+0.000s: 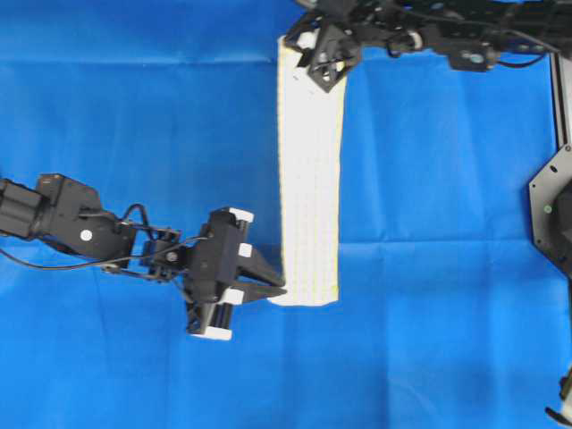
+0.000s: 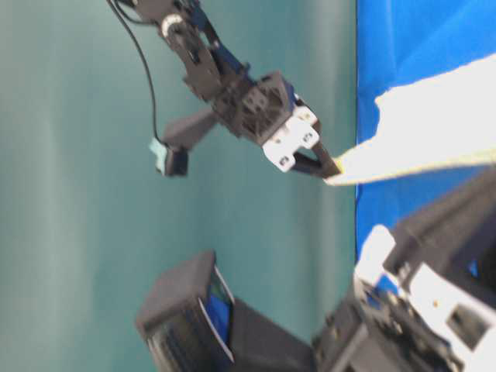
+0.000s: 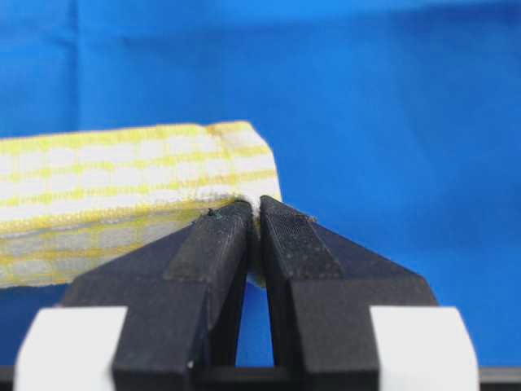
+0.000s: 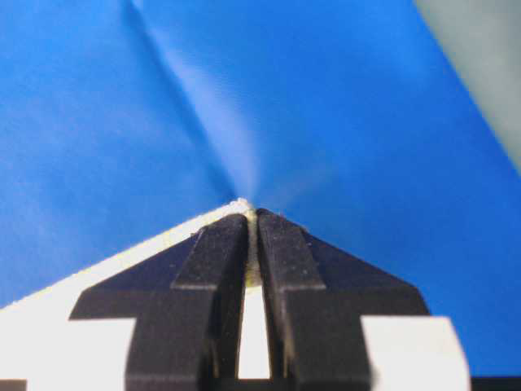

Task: Fold the yellow towel.
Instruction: 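Lay the strip lengthwise on the table and open both grippers, then move both grippers to the strip's far end and pinch its corners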

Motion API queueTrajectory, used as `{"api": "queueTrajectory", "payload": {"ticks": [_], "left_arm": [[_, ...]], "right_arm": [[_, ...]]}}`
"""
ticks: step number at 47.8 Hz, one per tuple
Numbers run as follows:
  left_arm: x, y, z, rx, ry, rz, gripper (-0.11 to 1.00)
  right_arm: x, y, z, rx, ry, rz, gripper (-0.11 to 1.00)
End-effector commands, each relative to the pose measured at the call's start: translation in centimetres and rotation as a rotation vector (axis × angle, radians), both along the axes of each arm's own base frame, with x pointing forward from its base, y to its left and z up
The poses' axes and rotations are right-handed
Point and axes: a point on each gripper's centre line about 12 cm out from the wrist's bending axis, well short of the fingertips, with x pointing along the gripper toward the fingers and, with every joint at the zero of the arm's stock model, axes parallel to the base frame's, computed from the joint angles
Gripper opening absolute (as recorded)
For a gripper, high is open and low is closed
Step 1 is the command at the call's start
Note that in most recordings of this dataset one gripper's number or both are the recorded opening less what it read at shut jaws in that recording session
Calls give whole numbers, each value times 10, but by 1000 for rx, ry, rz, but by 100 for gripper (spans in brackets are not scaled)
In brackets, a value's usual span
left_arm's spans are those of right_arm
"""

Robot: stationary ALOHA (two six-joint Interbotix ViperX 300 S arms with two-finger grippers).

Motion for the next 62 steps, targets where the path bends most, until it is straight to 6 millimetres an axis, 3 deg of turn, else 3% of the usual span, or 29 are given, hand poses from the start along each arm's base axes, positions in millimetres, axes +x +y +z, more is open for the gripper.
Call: {"api": "queueTrajectory", "payload": {"ticks": [1,26,30,34,39,48,55,62], "left_arm": [[-3,-8,17,-13,-51,-20,3],[-5,-7,13,-9,-20,-19,5],[-5,-7,14,-9,-20,-20,16],[-5,-8,14,-4,-15,-23,37],[-7,-7,21,4,2,-25,55],[-17,1,58,9,20,-21,51],[-25,18,89,10,2,11,51],[-32,47,97,32,10,70,51]], "right_arm": [[11,-4,15,-23,-43,4,3],[23,7,9,-17,-38,34,3],[24,10,9,-16,-36,42,4],[26,14,9,-19,-35,54,4],[25,17,9,-23,-33,61,22],[14,22,28,-39,-59,64,76],[-5,33,53,-58,-100,69,67],[-33,45,71,-68,-140,58,65]]}}
